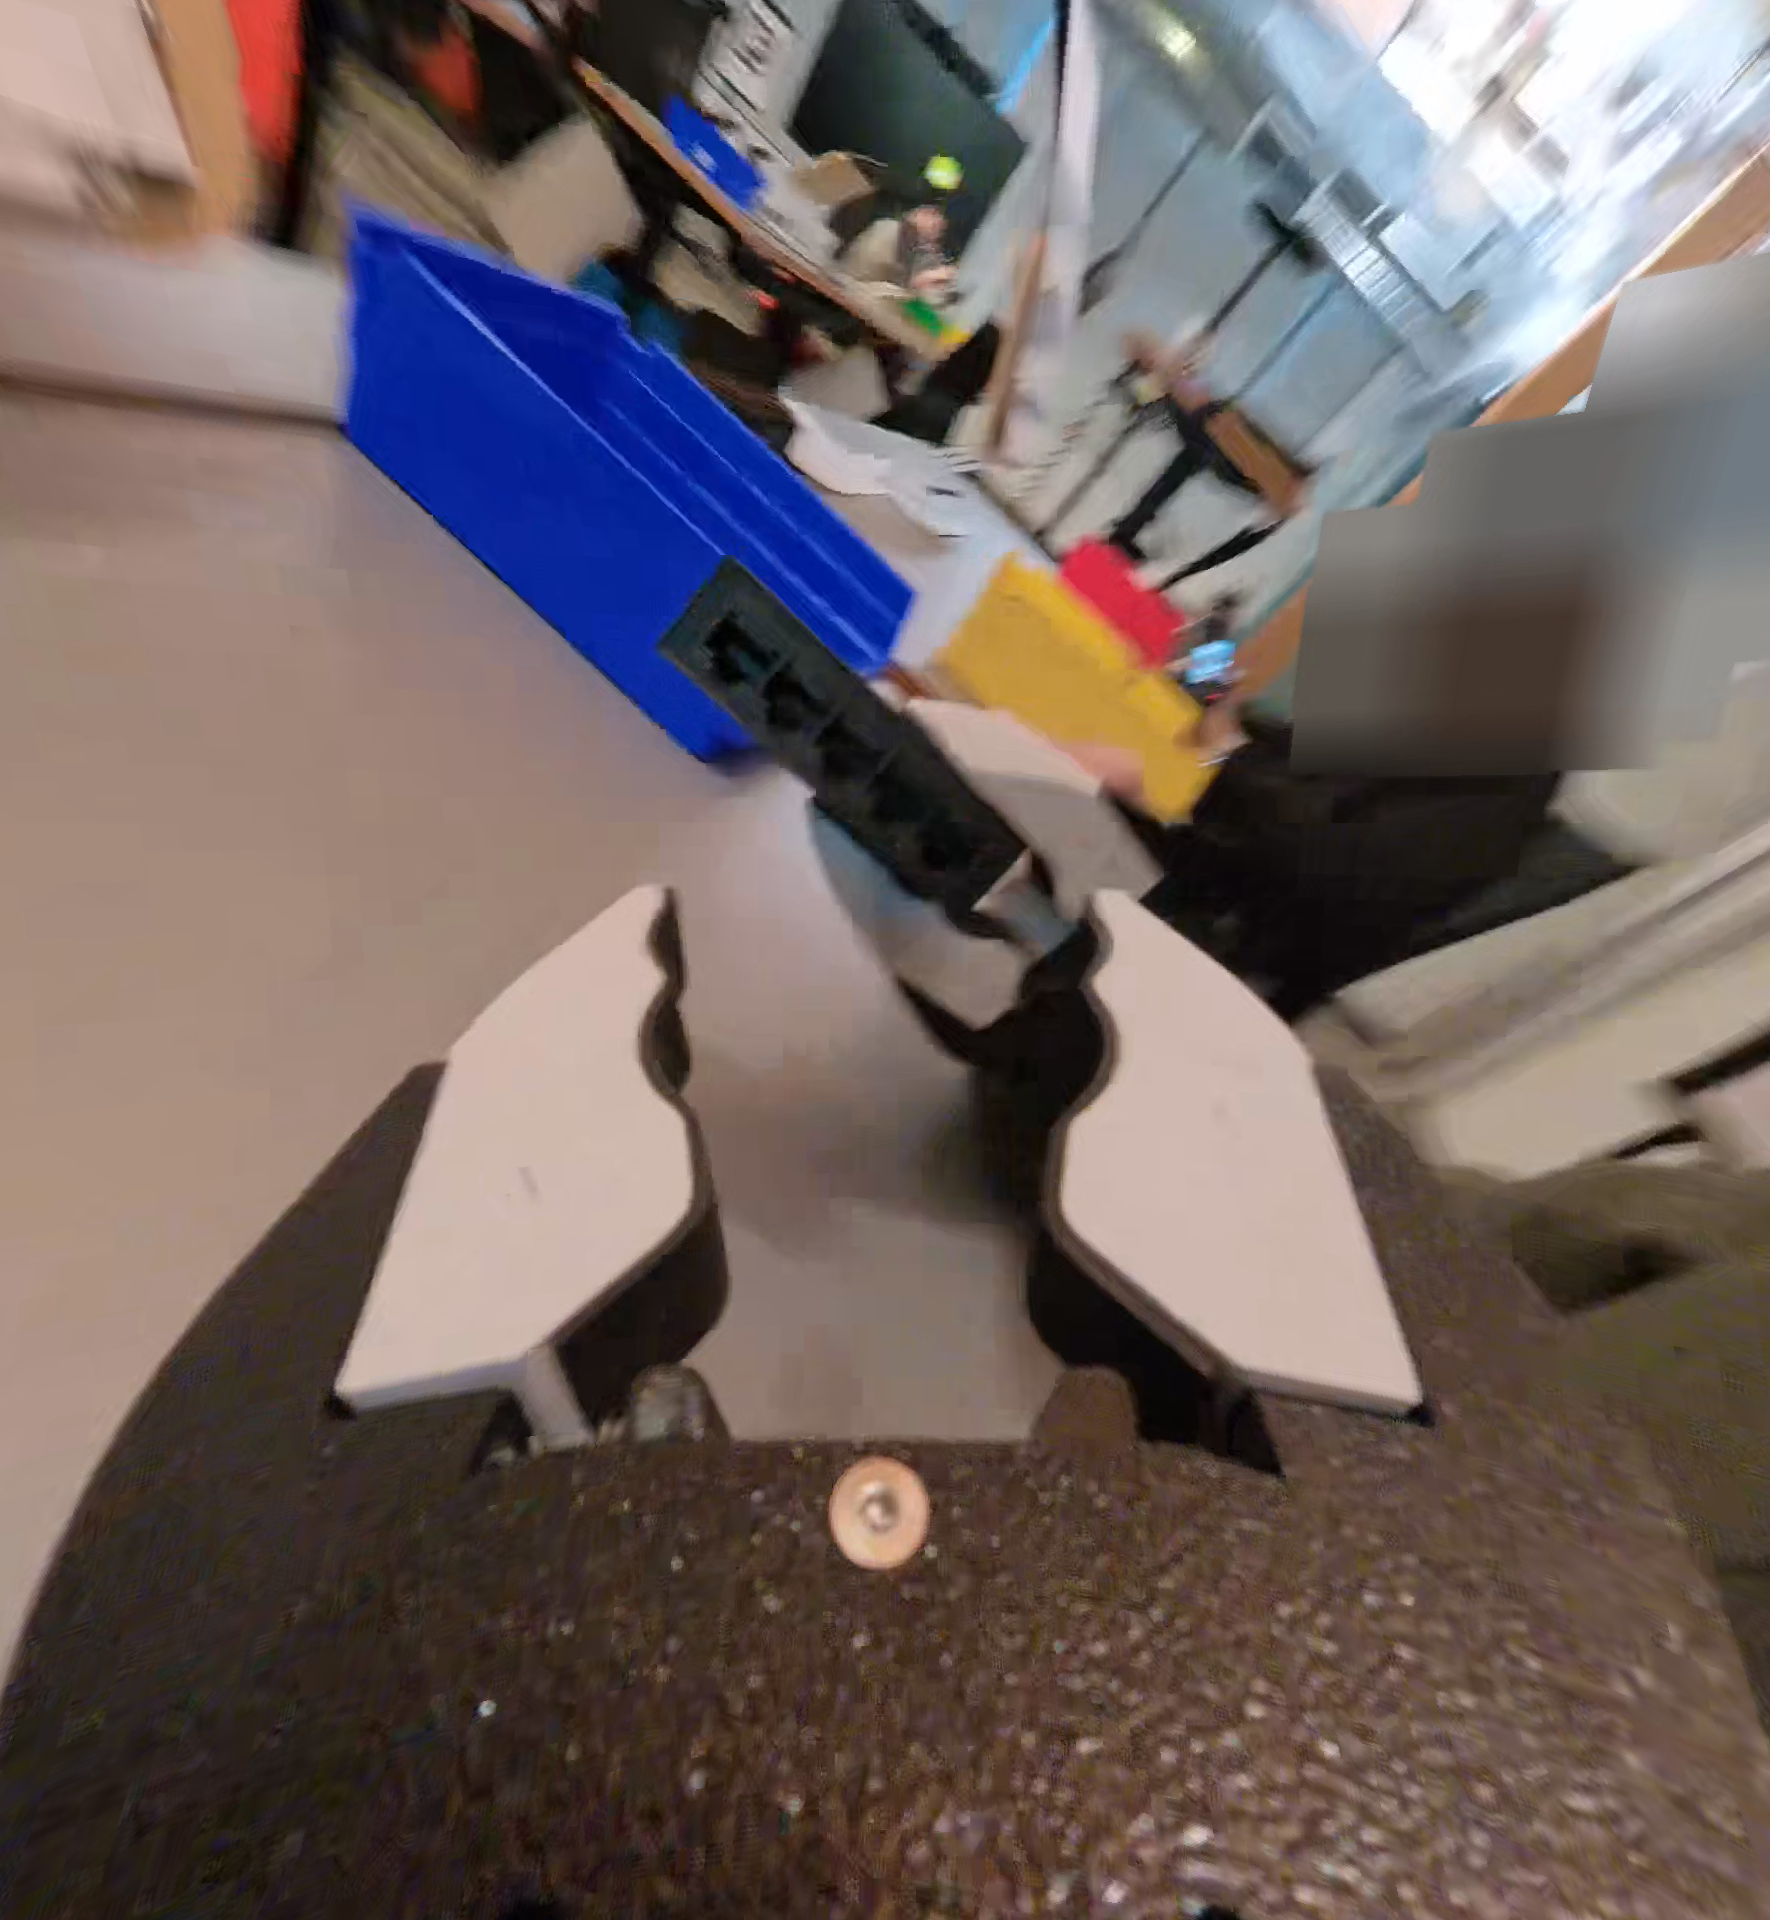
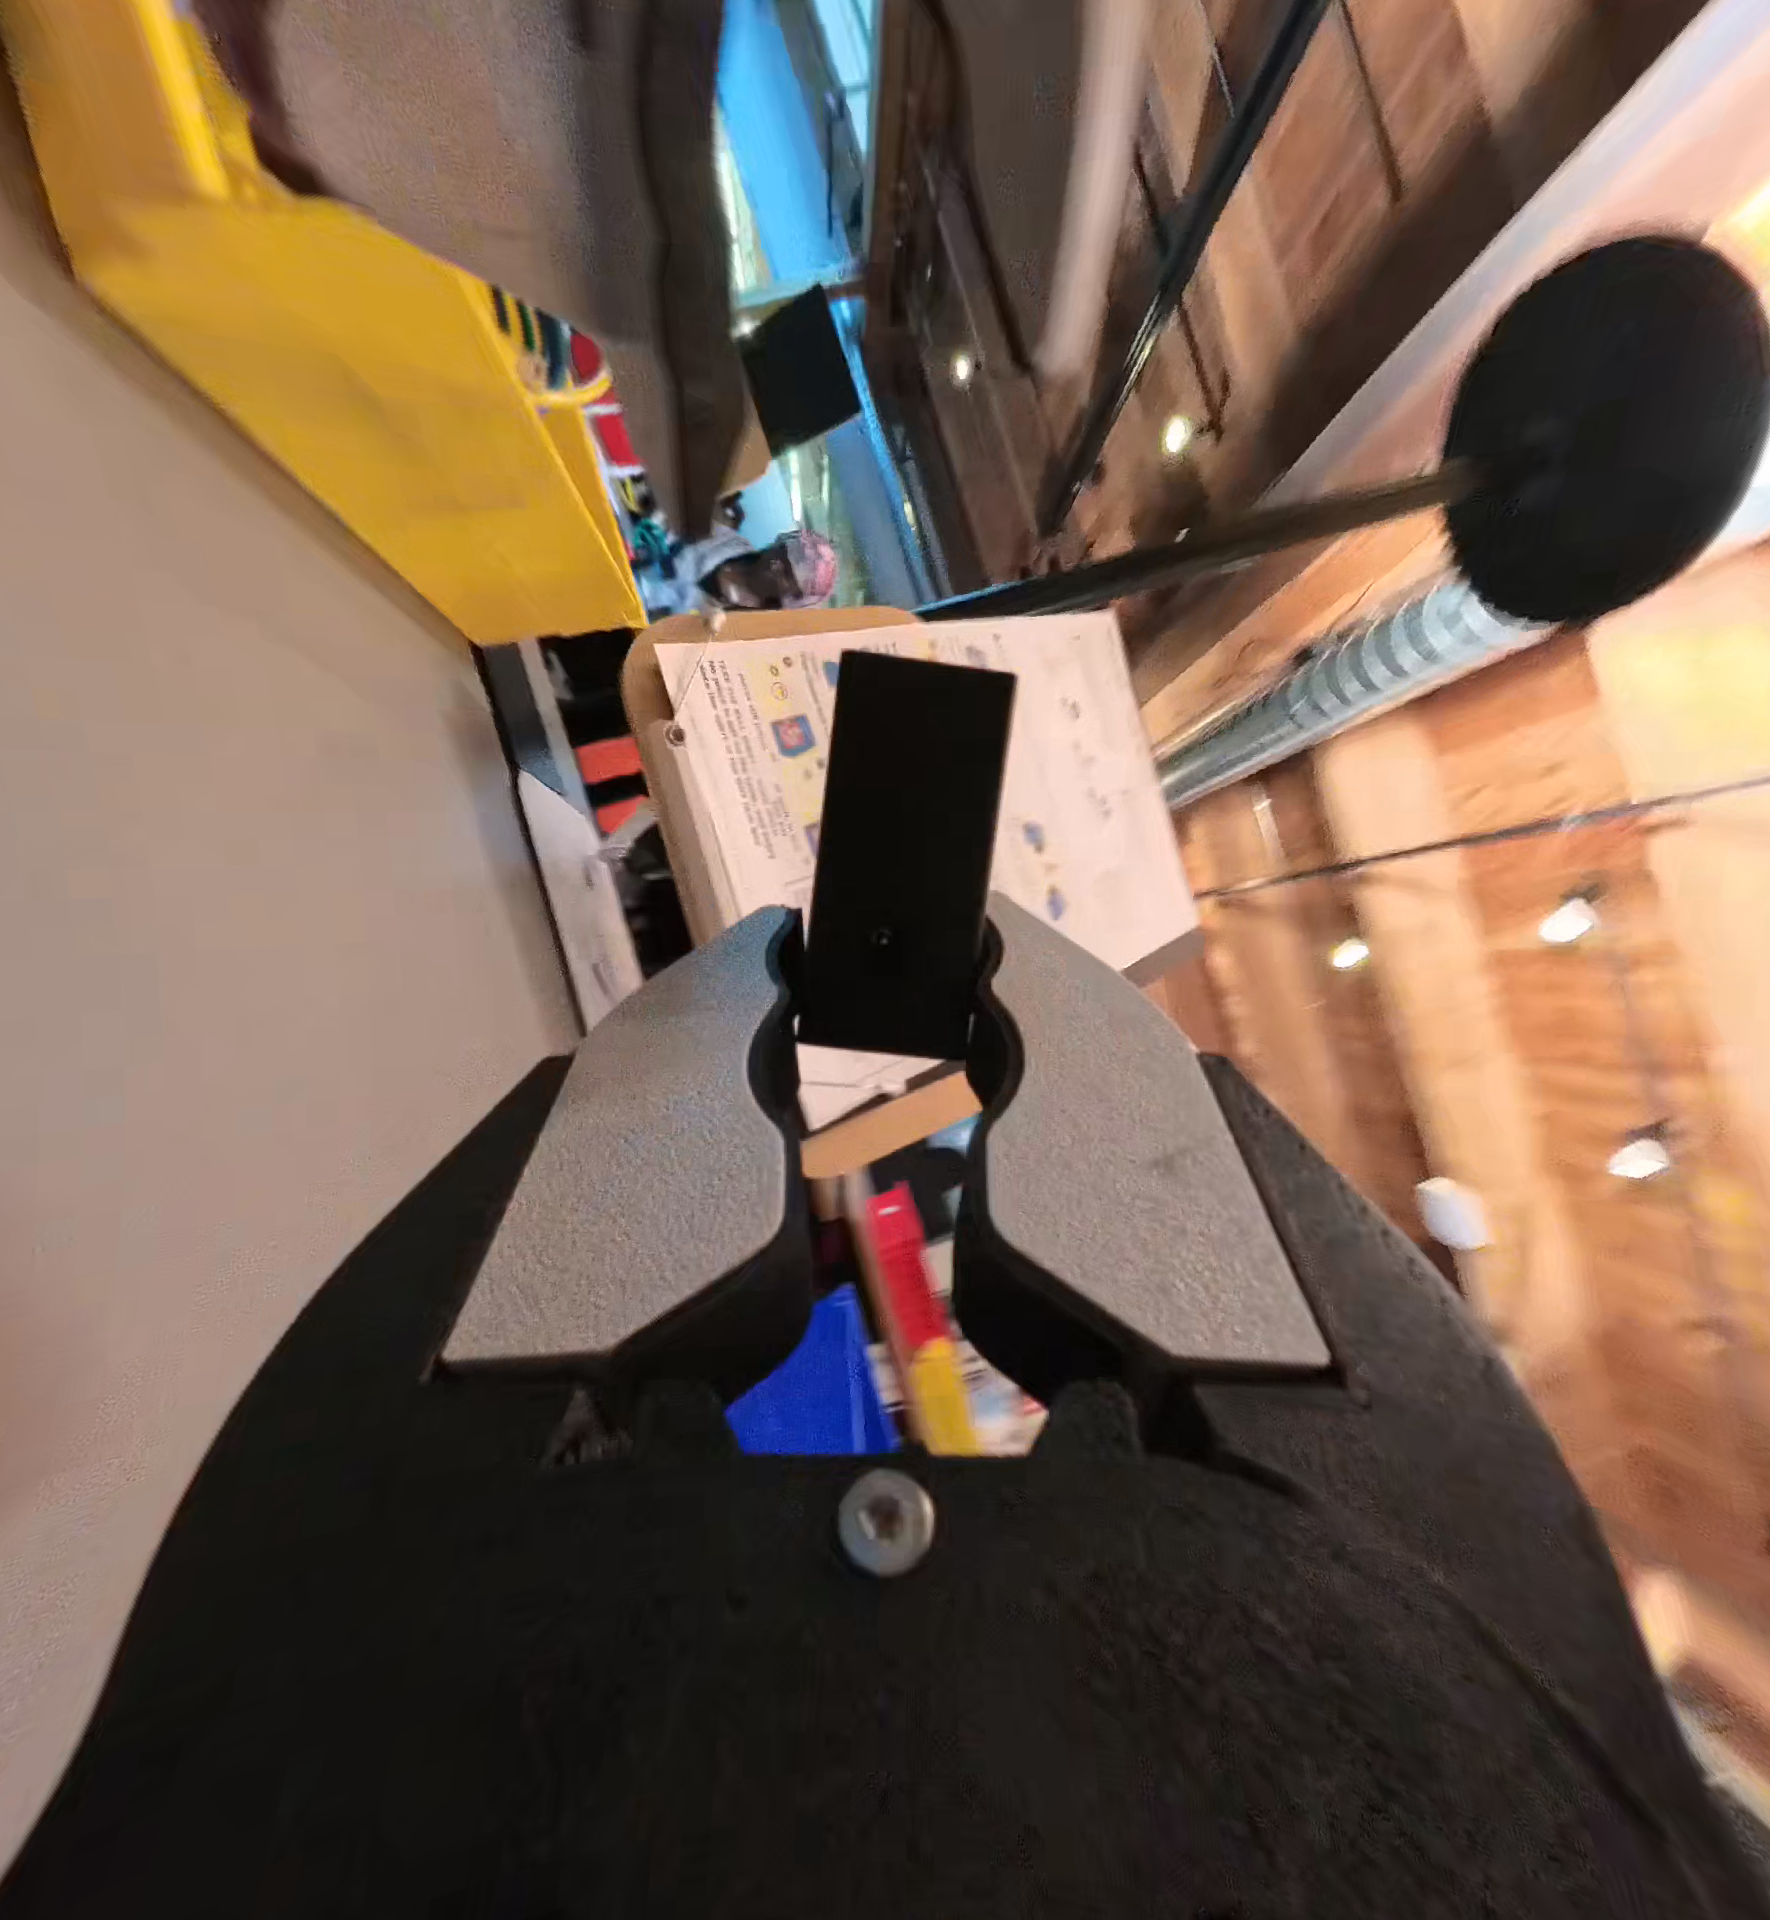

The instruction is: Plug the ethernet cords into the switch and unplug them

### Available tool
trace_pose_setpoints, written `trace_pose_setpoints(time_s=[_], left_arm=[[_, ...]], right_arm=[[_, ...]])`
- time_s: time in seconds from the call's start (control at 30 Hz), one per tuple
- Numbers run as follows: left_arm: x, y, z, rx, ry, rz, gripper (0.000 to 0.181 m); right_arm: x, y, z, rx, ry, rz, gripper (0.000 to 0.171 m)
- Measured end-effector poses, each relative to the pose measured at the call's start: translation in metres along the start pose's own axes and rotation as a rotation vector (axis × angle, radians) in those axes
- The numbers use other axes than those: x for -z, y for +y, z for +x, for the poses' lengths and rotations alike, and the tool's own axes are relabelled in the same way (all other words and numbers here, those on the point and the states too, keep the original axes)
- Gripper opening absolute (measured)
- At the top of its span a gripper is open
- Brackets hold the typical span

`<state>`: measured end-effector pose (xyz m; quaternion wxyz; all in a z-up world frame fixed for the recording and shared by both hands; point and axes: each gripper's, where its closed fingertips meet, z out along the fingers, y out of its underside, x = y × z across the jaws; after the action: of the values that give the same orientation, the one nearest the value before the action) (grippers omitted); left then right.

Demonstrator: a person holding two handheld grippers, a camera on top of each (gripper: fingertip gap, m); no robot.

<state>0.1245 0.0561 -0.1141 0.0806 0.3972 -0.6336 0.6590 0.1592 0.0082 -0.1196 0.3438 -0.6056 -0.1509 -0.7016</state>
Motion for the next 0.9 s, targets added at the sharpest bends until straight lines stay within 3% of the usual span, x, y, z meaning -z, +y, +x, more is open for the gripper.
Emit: trace_pose_setpoints(time_s=[0.03,0.17,0.27,0.33,0.43,0.57,0.63,0.77,0.9], left_arm=[[-0.002,0.000,-0.003,0.116,0.047,-0.015,0.060],[-0.012,0.002,-0.021,0.442,0.127,-0.013,0.058],[-0.021,0.012,-0.027,0.490,0.148,-0.057,0.034],[-0.024,0.010,-0.031,0.488,0.149,-0.021,0.033],[-0.028,0.006,-0.040,0.514,0.146,0.059,0.030],[-0.025,-0.011,-0.057,0.542,0.095,0.227,0.027],[-0.025,-0.015,-0.064,0.558,0.065,0.288,0.027],[-0.033,-0.013,-0.062,0.576,0.055,0.339,0.027],[-0.040,-0.010,-0.059,0.589,0.056,0.359,0.027]], right_arm=[[0.001,-0.005,-0.005,0.059,0.004,0.018,0.029],[0.004,-0.028,-0.025,0.188,-0.031,0.101,0.029],[0.004,-0.032,-0.033,0.203,-0.066,0.110,0.029],[0.002,-0.028,-0.037,0.155,-0.081,0.105,0.028],[0.001,-0.024,-0.045,-0.133,-0.180,0.110,0.036],[-0.005,-0.013,-0.031,-0.872,-0.212,0.092,0.079],[-0.010,-0.006,-0.033,-1.134,-0.225,0.032,0.094],[-0.015,-0.008,-0.048,-1.344,-0.252,-0.046,0.092],[-0.014,-0.002,-0.051,-1.354,-0.203,-0.072,0.081]])
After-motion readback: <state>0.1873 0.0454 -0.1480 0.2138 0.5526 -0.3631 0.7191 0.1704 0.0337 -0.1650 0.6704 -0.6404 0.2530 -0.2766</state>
